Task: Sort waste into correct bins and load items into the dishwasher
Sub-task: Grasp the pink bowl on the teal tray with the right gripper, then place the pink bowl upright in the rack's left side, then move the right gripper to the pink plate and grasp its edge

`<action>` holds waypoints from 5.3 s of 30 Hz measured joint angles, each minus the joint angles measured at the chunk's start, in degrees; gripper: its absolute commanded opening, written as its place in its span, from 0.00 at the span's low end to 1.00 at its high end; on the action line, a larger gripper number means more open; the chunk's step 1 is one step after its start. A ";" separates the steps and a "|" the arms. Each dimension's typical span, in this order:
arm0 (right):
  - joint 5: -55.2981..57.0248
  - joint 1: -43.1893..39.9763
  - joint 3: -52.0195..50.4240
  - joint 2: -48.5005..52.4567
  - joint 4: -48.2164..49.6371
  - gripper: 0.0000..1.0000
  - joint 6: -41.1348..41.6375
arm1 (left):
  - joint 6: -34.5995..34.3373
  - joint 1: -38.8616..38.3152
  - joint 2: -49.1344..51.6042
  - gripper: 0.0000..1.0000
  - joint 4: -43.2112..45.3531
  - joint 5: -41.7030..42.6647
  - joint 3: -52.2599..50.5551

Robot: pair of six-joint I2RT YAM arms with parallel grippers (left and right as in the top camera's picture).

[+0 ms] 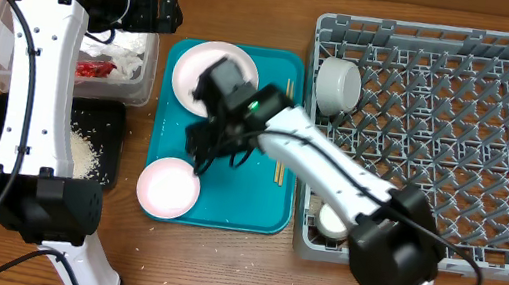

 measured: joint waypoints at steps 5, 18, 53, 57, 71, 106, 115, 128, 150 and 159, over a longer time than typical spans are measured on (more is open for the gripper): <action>0.15 1.64 -4.87 0.87 2.67 0.45 5.55 | 0.00 -0.02 0.00 1.00 -0.02 0.00 0.00; -0.28 1.46 -5.05 3.15 3.41 0.04 10.34 | 0.00 0.00 0.00 1.00 -0.02 0.00 0.00; 64.50 -14.97 9.68 -17.18 -46.16 0.04 24.98 | 0.00 0.00 0.00 1.00 -0.02 0.00 0.00; 72.52 -14.97 2.95 -15.80 -45.72 0.04 25.90 | 0.00 0.00 0.00 1.00 -0.02 0.00 0.00; 80.81 -11.96 -1.40 -15.47 -38.18 0.04 26.23 | 0.00 0.00 0.02 1.00 -0.02 0.00 0.00; 75.82 0.24 -7.82 -6.19 -45.83 0.80 28.33 | 0.00 0.00 0.00 1.00 -0.02 0.00 0.00; 68.26 -0.02 6.69 -6.08 -46.21 0.88 25.22 | 0.00 0.00 0.02 1.00 -0.04 -0.02 0.00; 43.21 -3.89 24.44 -5.14 -18.86 0.73 14.12 | 0.00 0.00 0.00 1.00 -0.02 -0.04 0.00; 18.78 -11.26 23.63 18.95 -6.12 0.29 17.53 | 0.00 0.00 0.00 1.00 -0.02 -0.17 0.00; 17.31 -11.28 23.63 20.59 -8.00 0.18 18.18 | 0.00 0.00 0.00 1.00 -0.02 -0.20 0.00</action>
